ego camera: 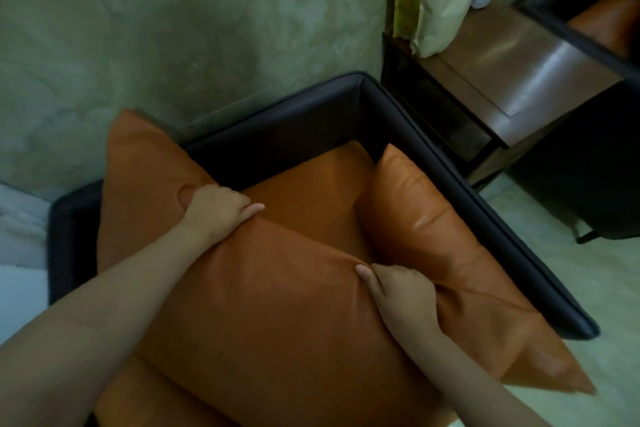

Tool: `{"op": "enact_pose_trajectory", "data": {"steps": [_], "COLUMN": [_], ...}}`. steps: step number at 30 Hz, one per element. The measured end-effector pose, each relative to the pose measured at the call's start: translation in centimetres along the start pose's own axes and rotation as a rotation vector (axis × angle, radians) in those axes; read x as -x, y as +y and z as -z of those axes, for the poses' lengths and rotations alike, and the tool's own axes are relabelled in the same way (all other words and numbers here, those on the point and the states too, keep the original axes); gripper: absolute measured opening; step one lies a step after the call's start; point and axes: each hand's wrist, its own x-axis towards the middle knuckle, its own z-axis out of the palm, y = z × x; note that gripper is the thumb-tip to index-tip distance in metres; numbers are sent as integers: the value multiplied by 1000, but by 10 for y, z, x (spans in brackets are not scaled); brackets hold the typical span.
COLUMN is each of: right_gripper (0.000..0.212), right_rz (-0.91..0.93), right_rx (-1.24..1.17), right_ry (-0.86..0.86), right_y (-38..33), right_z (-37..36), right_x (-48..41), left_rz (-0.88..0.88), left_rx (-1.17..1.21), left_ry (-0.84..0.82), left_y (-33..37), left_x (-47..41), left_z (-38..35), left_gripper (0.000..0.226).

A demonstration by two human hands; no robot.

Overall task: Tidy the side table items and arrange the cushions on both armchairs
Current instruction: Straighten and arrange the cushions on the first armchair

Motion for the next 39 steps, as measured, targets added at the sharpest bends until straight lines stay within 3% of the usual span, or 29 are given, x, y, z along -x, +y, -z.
{"op": "enact_pose_trajectory", "data": {"steps": [8, 13, 19, 26, 32, 39], "right_gripper": [56, 56, 49, 51, 54, 54], "right_rz": [399, 530, 666, 770, 739, 673], "right_rx": [-158, -157, -126, -52, -24, -1], "right_ry": [333, 401, 526, 555, 541, 472], "right_y": [-59, -78, -123, -165, -187, -175], "right_z": [98, 152, 210, 226, 222, 158], "right_x": [-3, -42, -117, -201, -266, -314], "left_rz": [233, 326, 398, 504, 568, 616], "left_rx": [-21, -108, -165, -215, -251, -126], "left_ry": [382, 502, 685, 850, 800, 673], "left_y": [-34, -57, -95, -124, -138, -149], "left_x": [98, 114, 144, 144, 113, 63], "left_z": [83, 153, 218, 234, 227, 165], "left_gripper": [73, 59, 58, 77, 59, 61]}}
